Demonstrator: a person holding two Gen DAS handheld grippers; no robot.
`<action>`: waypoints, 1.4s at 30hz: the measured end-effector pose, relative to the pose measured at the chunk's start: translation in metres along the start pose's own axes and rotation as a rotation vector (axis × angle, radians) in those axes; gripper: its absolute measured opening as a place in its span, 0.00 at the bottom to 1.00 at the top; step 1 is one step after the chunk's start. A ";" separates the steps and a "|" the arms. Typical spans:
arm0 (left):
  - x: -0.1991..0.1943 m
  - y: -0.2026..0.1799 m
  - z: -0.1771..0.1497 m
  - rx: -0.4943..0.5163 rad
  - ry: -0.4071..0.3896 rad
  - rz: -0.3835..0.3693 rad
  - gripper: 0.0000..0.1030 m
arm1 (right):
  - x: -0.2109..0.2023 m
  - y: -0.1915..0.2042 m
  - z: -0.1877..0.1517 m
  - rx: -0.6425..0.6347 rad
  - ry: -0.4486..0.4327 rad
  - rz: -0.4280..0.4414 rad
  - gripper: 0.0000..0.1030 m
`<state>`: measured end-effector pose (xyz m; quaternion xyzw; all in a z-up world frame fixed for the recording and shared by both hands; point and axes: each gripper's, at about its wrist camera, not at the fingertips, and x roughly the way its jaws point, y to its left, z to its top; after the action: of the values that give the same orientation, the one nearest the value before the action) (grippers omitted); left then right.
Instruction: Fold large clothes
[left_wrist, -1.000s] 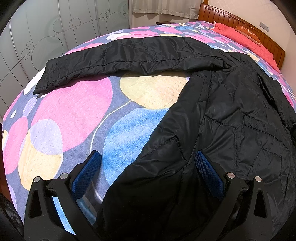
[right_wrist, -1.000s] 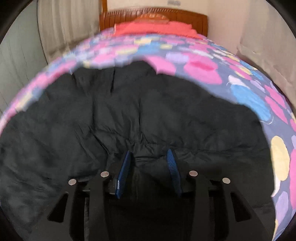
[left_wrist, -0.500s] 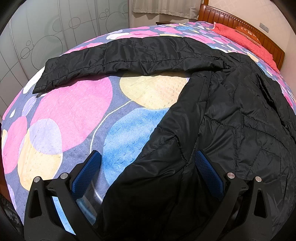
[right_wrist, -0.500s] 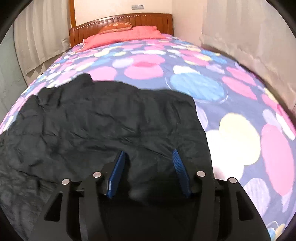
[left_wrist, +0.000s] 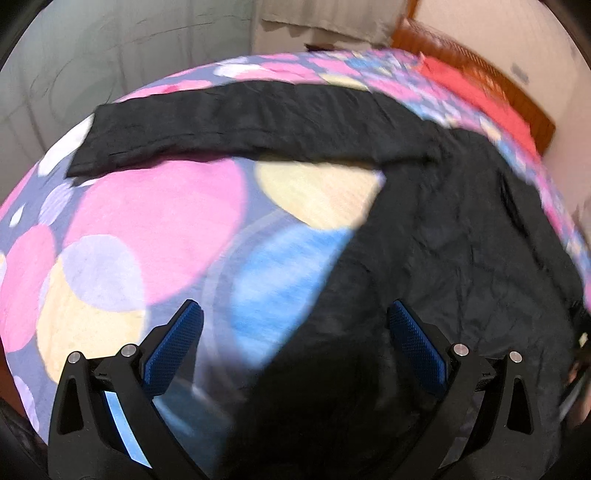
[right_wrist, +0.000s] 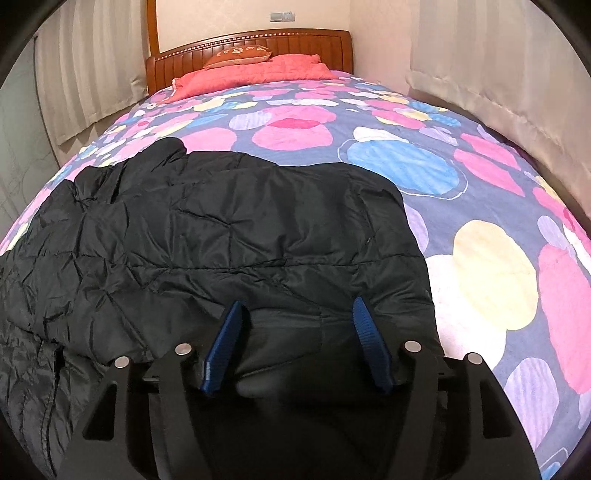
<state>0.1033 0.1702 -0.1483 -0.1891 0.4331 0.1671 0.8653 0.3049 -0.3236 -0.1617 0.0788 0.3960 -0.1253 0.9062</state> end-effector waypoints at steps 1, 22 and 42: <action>-0.003 0.012 0.005 -0.038 -0.018 -0.013 0.98 | 0.000 0.000 0.000 -0.002 0.000 0.000 0.62; 0.045 0.159 0.103 -0.473 -0.191 -0.162 0.96 | -0.002 0.009 -0.002 -0.041 -0.007 -0.019 0.70; -0.028 0.051 0.134 -0.119 -0.423 0.011 0.09 | -0.003 0.009 -0.002 -0.042 -0.011 -0.019 0.70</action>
<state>0.1568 0.2748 -0.0607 -0.1982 0.2324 0.2330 0.9233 0.3043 -0.3144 -0.1605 0.0551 0.3943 -0.1261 0.9086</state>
